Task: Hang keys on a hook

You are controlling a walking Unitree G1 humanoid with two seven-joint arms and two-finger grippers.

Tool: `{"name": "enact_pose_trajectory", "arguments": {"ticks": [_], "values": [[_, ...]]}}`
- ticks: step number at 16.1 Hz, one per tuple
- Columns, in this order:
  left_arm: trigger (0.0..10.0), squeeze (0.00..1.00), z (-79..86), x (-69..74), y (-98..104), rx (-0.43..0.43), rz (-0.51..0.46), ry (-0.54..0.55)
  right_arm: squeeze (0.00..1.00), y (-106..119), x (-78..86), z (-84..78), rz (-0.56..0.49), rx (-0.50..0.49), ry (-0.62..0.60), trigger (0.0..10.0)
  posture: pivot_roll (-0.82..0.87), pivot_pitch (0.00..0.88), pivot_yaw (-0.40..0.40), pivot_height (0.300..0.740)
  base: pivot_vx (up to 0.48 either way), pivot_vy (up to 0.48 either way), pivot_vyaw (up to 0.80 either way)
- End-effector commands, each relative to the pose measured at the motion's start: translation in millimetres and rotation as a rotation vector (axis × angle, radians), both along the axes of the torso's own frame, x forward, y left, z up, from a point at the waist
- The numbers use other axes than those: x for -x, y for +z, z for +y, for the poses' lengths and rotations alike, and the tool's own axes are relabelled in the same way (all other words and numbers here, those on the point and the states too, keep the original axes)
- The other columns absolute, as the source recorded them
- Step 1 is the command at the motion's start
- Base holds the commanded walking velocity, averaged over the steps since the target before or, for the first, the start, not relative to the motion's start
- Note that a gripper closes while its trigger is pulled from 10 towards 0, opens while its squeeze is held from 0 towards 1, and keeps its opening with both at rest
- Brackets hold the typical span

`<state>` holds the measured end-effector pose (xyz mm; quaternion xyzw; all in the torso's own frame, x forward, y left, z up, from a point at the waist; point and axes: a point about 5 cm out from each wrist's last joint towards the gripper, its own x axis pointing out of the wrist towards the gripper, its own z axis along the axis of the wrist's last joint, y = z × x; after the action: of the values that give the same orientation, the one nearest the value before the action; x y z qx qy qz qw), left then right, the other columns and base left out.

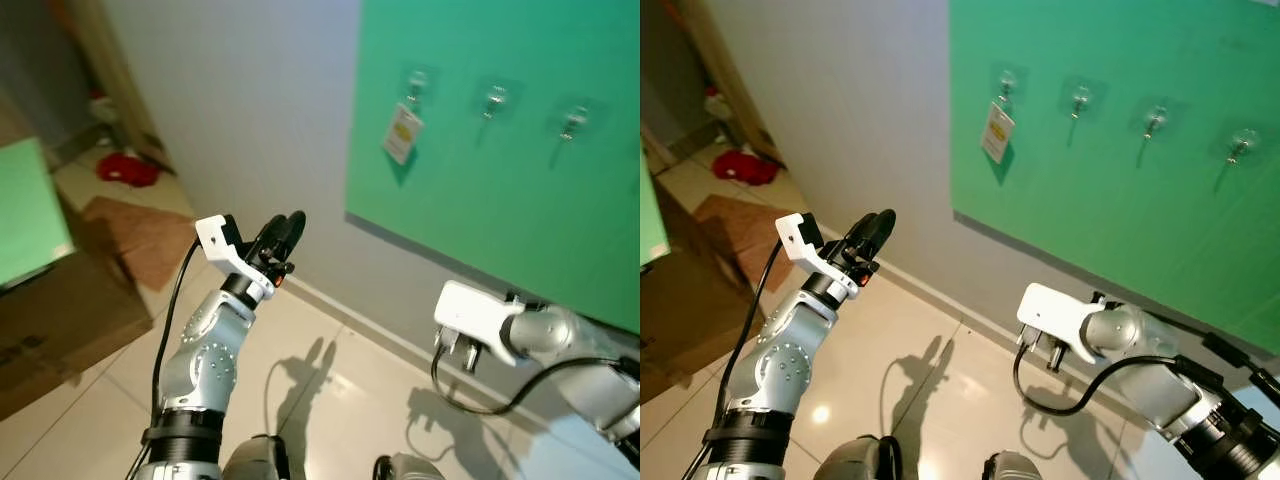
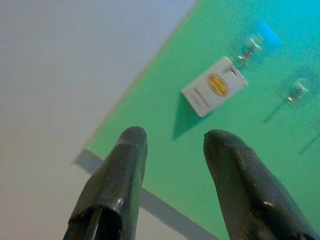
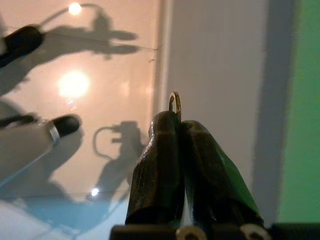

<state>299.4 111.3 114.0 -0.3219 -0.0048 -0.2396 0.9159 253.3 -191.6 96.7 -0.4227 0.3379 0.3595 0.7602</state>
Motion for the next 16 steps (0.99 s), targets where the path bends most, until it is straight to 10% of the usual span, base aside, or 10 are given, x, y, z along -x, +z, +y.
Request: {"name": "enact_pose_trajectory", "arguments": {"ticks": [1, 5, 13, 16], "values": [[10.0, 0.00, -3.4, 2.6, 0, -0.009, 0.004, -0.010, 0.00, 10, -1.7, 12.3, -0.023, -0.046, 0.037, 10.0, 0.00, 0.152, 0.017, 0.740, 0.000, 0.000, 0.00], [10.0, 0.00, -3.6, 4.1, -1, -0.001, 0.008, -0.005, 0.00, 65, -26.3, 37.6, -0.283, -0.669, -0.035, 10.0, 0.00, 0.150, 0.015, 0.740, 0.000, 0.000, 0.00], [10.0, 0.00, -4.8, 6.2, 2, -0.001, 0.001, -0.009, 0.00, 110, -72.2, 61.1, -0.463, -1.496, -0.411, 10.0, 0.02, 0.153, 0.016, 0.740, 0.000, 0.000, 0.00], [10.0, 0.00, -1.9, 7.4, 3, -0.004, -0.004, -0.003, 0.00, 117, -83.8, 58.2, -0.483, -1.615, -0.495, 10.0, 0.03, 0.155, 0.014, 0.740, 0.000, 0.000, 0.00]]}}
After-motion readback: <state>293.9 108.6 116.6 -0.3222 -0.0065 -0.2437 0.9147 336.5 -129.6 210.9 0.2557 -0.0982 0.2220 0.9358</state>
